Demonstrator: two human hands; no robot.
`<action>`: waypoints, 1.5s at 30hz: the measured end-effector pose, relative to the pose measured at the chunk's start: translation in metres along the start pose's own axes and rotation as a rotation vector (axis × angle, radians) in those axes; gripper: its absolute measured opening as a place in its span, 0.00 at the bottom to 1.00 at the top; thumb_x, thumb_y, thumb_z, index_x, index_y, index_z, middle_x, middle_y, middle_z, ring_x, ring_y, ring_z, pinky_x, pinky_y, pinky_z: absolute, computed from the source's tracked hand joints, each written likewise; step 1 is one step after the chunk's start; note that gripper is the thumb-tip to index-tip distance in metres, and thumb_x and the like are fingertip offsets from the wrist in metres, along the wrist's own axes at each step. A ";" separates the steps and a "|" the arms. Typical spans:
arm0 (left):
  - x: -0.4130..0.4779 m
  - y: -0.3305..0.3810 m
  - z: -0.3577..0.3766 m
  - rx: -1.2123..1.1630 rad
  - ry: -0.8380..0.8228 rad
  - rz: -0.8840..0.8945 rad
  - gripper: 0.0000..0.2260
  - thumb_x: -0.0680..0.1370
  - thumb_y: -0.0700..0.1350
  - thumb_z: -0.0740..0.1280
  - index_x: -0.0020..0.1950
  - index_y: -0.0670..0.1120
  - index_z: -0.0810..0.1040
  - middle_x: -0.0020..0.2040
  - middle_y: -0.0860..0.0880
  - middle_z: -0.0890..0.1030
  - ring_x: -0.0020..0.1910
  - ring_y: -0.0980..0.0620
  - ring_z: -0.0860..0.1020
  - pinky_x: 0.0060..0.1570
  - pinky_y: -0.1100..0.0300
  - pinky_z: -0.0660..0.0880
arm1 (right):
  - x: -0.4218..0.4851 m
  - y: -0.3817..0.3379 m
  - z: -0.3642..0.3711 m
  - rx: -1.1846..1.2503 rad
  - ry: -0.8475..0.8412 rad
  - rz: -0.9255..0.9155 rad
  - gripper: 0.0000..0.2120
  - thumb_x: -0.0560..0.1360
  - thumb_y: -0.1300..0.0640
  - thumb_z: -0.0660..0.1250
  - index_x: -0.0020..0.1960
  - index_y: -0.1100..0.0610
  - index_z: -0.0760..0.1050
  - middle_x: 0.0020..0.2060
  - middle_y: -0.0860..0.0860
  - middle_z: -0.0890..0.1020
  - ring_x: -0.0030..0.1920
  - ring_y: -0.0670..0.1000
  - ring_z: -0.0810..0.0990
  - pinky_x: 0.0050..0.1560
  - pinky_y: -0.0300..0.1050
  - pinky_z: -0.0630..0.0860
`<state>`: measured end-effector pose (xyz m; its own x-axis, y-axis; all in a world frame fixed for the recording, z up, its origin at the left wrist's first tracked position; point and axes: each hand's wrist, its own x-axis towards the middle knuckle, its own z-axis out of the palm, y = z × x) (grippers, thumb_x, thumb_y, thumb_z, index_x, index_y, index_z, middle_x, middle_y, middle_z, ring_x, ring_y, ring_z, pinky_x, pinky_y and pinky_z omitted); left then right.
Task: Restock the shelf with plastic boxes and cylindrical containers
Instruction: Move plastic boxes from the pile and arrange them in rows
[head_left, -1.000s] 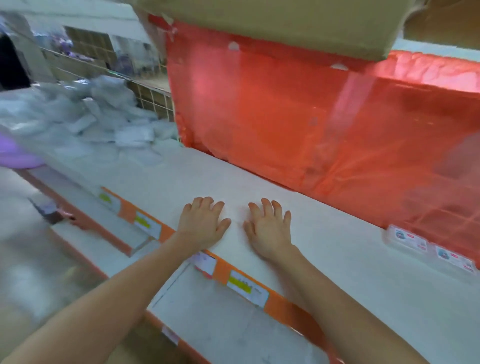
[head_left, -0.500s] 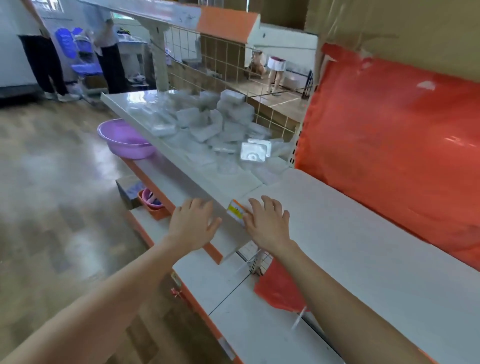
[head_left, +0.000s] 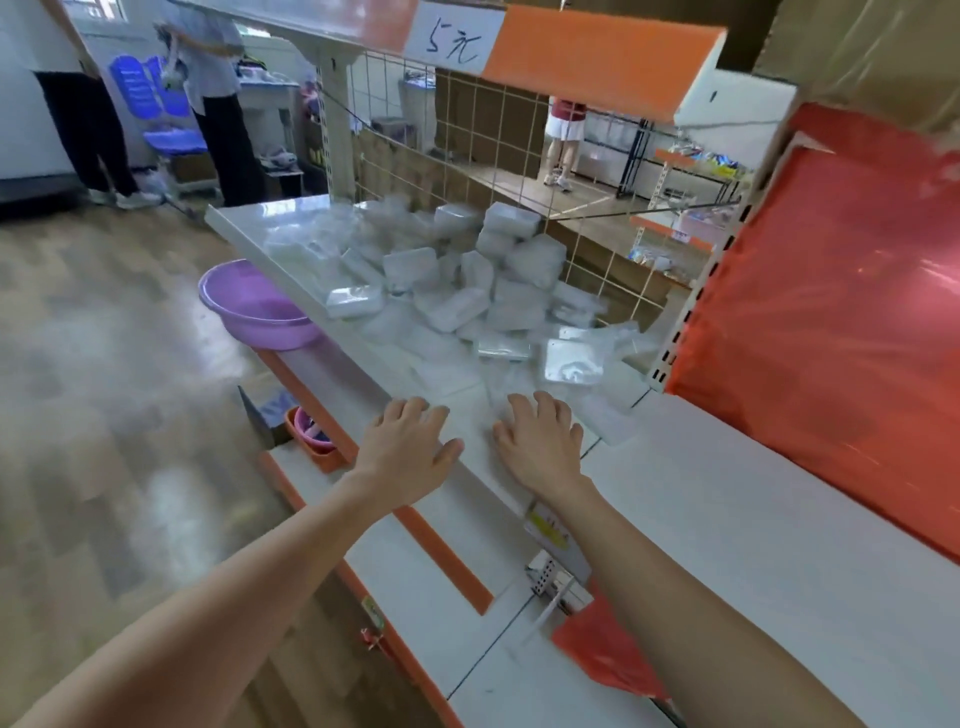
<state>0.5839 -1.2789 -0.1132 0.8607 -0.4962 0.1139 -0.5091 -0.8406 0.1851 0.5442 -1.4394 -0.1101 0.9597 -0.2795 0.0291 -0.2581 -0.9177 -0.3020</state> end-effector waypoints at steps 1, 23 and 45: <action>0.010 -0.004 -0.002 0.011 -0.004 0.015 0.22 0.78 0.57 0.55 0.69 0.48 0.65 0.67 0.45 0.68 0.66 0.44 0.65 0.61 0.51 0.64 | 0.009 -0.002 0.001 0.012 0.013 0.022 0.20 0.78 0.50 0.53 0.68 0.55 0.63 0.69 0.56 0.62 0.68 0.59 0.58 0.64 0.57 0.59; 0.140 -0.046 0.007 -0.051 -0.111 0.451 0.24 0.77 0.56 0.59 0.71 0.49 0.63 0.70 0.47 0.64 0.68 0.45 0.62 0.63 0.54 0.62 | 0.064 -0.026 -0.001 0.748 0.160 0.618 0.07 0.76 0.51 0.59 0.47 0.54 0.69 0.44 0.51 0.75 0.40 0.50 0.74 0.39 0.42 0.70; 0.148 -0.053 -0.019 -0.491 -0.179 0.822 0.46 0.62 0.57 0.75 0.74 0.54 0.55 0.72 0.52 0.58 0.69 0.51 0.56 0.67 0.51 0.59 | 0.042 -0.064 0.002 1.558 0.243 0.753 0.14 0.77 0.48 0.55 0.43 0.55 0.75 0.33 0.53 0.82 0.29 0.52 0.77 0.29 0.39 0.71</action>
<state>0.7378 -1.3040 -0.0880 0.2030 -0.9476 0.2467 -0.8616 -0.0532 0.5049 0.6013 -1.3915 -0.0914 0.6164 -0.6460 -0.4504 -0.1224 0.4864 -0.8651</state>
